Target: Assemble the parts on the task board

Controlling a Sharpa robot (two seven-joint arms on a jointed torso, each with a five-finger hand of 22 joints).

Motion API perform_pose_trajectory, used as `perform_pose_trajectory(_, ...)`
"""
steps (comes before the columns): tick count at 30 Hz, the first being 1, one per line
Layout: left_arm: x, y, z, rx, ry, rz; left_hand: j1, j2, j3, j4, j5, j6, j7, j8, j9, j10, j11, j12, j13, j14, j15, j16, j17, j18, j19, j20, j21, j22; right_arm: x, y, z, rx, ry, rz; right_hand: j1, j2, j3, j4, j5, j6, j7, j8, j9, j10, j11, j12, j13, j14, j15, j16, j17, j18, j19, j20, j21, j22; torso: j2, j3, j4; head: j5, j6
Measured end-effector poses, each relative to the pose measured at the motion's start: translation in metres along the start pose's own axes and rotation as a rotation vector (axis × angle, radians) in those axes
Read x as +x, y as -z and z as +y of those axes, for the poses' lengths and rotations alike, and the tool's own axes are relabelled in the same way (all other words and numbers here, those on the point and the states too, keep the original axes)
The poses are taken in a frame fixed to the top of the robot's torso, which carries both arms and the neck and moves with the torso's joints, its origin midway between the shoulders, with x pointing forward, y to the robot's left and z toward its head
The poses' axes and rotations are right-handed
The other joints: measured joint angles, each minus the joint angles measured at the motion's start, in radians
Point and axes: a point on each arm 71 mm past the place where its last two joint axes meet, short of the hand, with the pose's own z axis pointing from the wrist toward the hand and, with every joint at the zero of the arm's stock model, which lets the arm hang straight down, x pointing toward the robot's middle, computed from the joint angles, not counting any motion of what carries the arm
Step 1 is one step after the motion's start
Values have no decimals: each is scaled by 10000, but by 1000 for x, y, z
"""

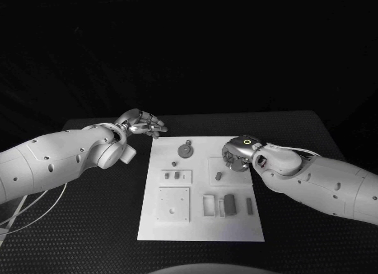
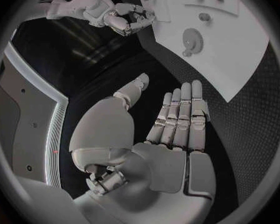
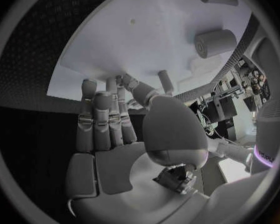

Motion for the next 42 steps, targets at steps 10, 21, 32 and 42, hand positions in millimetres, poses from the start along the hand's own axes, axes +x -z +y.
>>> perform_pose_trajectory(10,0,0,0,8,-2,-4,0,0,-26,27,0,0,0,0,1,0,0,-1,-10,0,0,0,12,90,0,0,0,1,2,1,1,48,165,-38,35,-38,1270,1264,0,-294,38,289,879,49,25,238,1004,3,-3,38,13,-21,248,41,-1,-1,0,0,-2,-25,7)
perform_pose_trajectory(21,-1,0,0,8,-7,-24,0,0,-26,26,0,0,0,0,-8,0,0,-1,-19,0,0,0,22,103,0,0,0,-8,3,1,1,72,240,-67,-178,-95,1451,1445,-1,-473,41,386,1511,-153,-64,395,1777,16,-16,40,23,-31,305,19,-1,-2,0,0,-4,-43,2)
perform_pose_trajectory(32,-1,0,0,7,-8,-27,0,0,-26,26,0,0,0,0,-8,0,0,-2,-27,0,0,0,30,90,0,0,0,-7,4,4,1,73,129,-80,-217,-136,1478,1472,-16,-512,41,385,1601,-224,-64,396,1961,19,-19,40,21,-36,318,36,-1,-3,1,-7,-3,-31,11)
perform_pose_trajectory(42,-1,0,0,9,-7,-23,0,0,-26,26,0,0,0,0,-18,0,0,-2,-36,0,0,-38,40,82,0,0,0,-16,4,5,-2,71,-59,-151,-285,-203,1481,1475,46,-546,41,319,1659,-351,-10,394,2096,19,-19,40,12,-37,292,15,-2,-3,1,-7,-3,-12,31)
